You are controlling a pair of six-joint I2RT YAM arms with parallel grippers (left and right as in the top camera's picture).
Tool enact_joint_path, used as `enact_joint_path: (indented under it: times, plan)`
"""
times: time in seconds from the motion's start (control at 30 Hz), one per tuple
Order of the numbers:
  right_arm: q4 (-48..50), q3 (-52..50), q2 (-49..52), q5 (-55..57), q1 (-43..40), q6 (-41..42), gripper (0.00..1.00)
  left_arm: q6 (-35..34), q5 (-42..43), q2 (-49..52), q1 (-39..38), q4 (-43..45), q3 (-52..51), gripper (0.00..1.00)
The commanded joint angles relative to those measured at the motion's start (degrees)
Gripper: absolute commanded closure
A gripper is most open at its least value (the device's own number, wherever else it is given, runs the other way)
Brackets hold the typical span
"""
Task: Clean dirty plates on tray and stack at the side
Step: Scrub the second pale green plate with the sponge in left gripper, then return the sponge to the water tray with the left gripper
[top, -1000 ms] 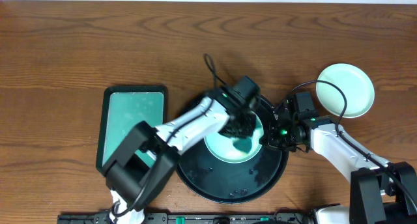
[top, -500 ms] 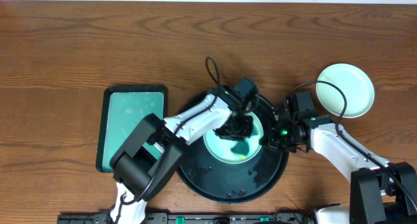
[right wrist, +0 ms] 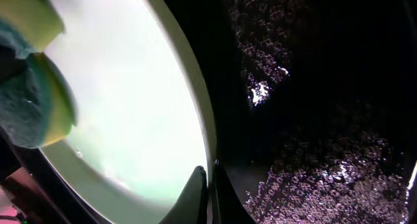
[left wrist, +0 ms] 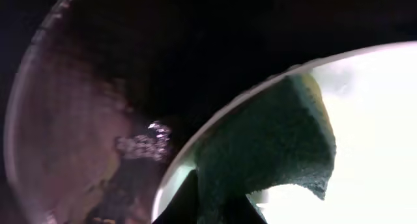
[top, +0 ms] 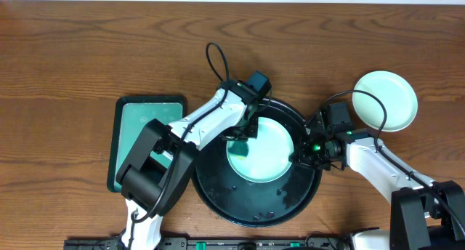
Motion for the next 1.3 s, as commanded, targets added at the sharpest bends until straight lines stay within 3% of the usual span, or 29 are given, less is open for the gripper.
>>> enact_joint_path:
  times: [0.0, 0.17, 0.37, 0.5, 0.73, 1.07, 1.27]
  plan:
    - [-0.83, -0.07, 0.28, 1.05, 0.17, -1.36, 0.99, 1.11, -9.18, -0.83, 0.04, -1.95, 1.92, 0.93]
    - [-0.66, -0.07, 0.28, 1.75, 0.13, -1.36, 0.99, 2.64, -3.74, -6.97, -0.96, -2.84, 1.95, 0.93]
    - [-0.26, -0.07, 0.28, 1.92, 0.13, -1.36, 0.99, 2.4, -5.31, -17.75, 1.03, -4.76, 1.92, 0.93]
    - [-0.22, -0.07, 0.28, 1.9, 0.13, -1.36, 0.99, 2.29, -8.92, -22.99, 8.15, -8.11, 1.92, 0.93]
    - [-0.13, -0.07, 0.28, 1.9, 0.13, -1.33, 0.99, 2.49, -8.17, -21.68, 23.52, -11.61, -2.29, 0.93]
    - [0.24, -0.07, 0.28, 1.9, 0.13, -1.36, 0.99, -0.15, -7.21, -19.63, 33.16, 1.38, -22.71, 0.93]
    - [0.2, -0.07, 0.28, 1.88, 0.13, -1.36, 0.99, 0.48, -5.77, -19.58, 37.13, 8.11, -28.92, 0.93]
